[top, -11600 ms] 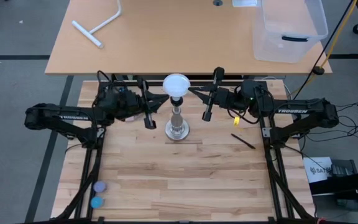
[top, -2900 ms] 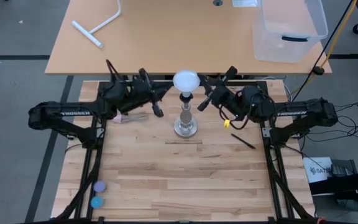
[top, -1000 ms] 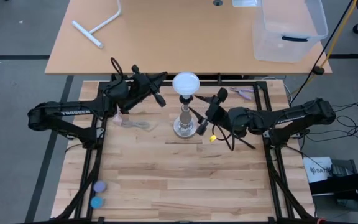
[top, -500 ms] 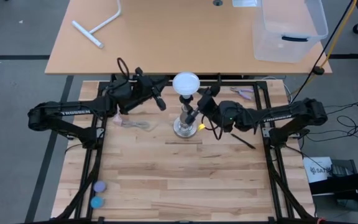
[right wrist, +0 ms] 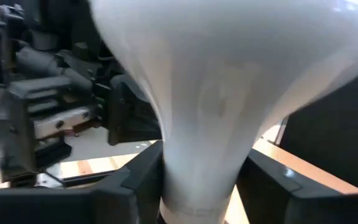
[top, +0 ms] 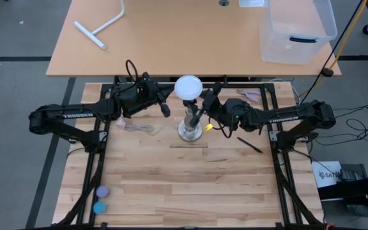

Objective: Screw lightbulb
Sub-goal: Remove the lightbulb from the lamp

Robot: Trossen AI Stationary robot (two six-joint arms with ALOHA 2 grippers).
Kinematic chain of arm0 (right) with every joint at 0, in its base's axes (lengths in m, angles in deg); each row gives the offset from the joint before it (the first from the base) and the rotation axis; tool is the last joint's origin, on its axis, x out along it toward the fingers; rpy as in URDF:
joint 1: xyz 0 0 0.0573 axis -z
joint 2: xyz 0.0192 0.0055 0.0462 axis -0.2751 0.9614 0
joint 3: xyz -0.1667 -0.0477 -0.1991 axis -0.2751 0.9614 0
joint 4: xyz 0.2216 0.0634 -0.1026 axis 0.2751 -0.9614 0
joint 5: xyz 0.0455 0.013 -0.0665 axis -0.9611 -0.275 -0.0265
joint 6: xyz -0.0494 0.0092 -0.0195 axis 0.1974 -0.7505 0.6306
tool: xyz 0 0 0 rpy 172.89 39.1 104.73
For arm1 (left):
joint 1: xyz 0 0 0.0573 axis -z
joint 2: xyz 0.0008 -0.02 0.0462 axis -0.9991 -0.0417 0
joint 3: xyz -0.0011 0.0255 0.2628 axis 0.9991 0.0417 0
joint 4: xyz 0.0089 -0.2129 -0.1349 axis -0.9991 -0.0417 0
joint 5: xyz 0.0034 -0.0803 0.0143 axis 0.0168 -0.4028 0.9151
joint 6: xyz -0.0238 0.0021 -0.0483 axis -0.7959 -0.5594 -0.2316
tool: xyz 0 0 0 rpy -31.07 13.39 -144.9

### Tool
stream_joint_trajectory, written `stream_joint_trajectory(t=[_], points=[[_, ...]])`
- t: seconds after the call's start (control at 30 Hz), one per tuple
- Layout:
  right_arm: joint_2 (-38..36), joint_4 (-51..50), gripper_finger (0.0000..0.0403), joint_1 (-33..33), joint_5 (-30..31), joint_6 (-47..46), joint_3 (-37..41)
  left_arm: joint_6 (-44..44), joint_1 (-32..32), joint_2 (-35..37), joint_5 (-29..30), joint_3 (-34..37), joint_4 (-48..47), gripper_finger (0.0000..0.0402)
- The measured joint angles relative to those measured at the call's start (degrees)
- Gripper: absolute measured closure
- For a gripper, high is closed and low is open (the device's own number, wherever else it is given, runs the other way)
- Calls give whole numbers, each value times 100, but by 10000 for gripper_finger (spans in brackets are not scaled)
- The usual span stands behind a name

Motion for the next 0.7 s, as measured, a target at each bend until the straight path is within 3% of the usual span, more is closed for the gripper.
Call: stream_joint_trajectory(t=[0.13,0.3,0.43,0.57,0.7], points=[[-75,-74,256,41,-305,-35,6,-23,0,0,0,0,-153,376],[-309,-497,256,183,-500,-27,9,-184,2,-5,-346,0,-705,376],[-465,-783,254,374,-856,-126,9,-172,2,-59,-386,234,-597,376],[-526,-924,256,558,-1159,-355,9,-33,0,-68,-433,838,202,372],[-526,-933,254,708,-1502,-457,9,-141,6,-185,-717,1439,1229,337]])
